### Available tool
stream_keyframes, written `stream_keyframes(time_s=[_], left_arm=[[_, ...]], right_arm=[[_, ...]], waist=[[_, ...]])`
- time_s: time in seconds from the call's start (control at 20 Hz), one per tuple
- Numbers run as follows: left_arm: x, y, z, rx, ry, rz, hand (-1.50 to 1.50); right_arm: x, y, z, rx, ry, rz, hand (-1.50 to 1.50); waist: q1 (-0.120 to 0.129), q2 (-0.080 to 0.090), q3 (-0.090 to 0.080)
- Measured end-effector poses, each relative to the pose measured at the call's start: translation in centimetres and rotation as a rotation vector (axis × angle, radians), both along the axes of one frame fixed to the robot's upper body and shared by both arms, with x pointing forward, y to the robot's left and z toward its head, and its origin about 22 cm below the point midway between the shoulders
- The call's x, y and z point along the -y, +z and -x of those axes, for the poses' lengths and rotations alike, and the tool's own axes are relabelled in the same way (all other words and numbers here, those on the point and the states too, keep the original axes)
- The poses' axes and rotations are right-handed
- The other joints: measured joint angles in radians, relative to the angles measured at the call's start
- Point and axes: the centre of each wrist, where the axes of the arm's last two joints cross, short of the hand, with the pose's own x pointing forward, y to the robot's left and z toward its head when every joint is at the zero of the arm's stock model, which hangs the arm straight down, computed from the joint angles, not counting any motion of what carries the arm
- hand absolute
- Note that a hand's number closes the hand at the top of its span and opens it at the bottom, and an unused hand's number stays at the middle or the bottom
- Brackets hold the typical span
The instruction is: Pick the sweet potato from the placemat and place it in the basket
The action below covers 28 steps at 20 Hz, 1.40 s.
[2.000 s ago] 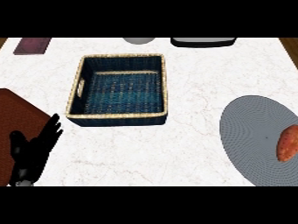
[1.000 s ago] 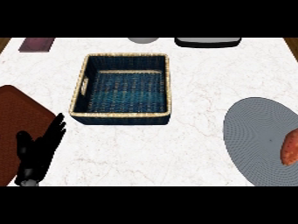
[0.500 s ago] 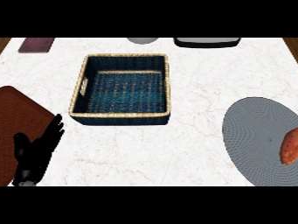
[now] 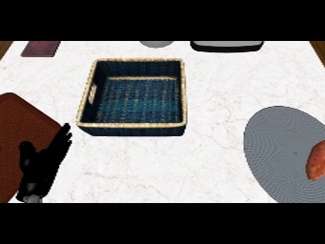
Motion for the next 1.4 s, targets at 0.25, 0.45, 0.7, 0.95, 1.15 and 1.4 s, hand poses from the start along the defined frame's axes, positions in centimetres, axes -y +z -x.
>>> stream_keyframes(time_s=[0.25,0.45,0.7,0.95,1.15,1.4], left_arm=[[0.1,0.2,0.1,0.001,-0.001,0.003,0.0],[-0.3,0.2,0.1,-0.005,0.001,0.001,0.0],[-0.1,0.1,0.3,0.001,0.008,0.002,0.0],[0.0,0.0,0.2,-0.004,0.005,0.003,0.0],[-0.6,0.5,0.2,-0.008,0.009,-0.003,0.0],[-0.6,0.1,0.4,0.005,0.002,0.001,0.0]], right_arm=[[-0.6,-1.8,-0.5,-0.066,-0.001,0.033,-1.5],[-0.5,-2.3,-0.8,-0.088,-0.005,0.039,-1.5],[-0.2,-3.2,-0.9,-0.09,-0.003,0.034,-1.5],[-0.4,-4.4,-1.2,-0.075,-0.008,0.028,-1.5],[-0.4,-5.0,-1.2,-0.078,0.001,0.038,1.5],[-0.3,-5.5,-1.1,-0.039,0.067,0.112,1.5]], waist=[[0.002,0.001,-0.001],[-0.001,0.0,-0.001],[-0.002,0.0,-0.001],[-0.002,-0.001,0.0],[-0.003,0.0,-0.002],[-0.003,-0.001,-0.002]])
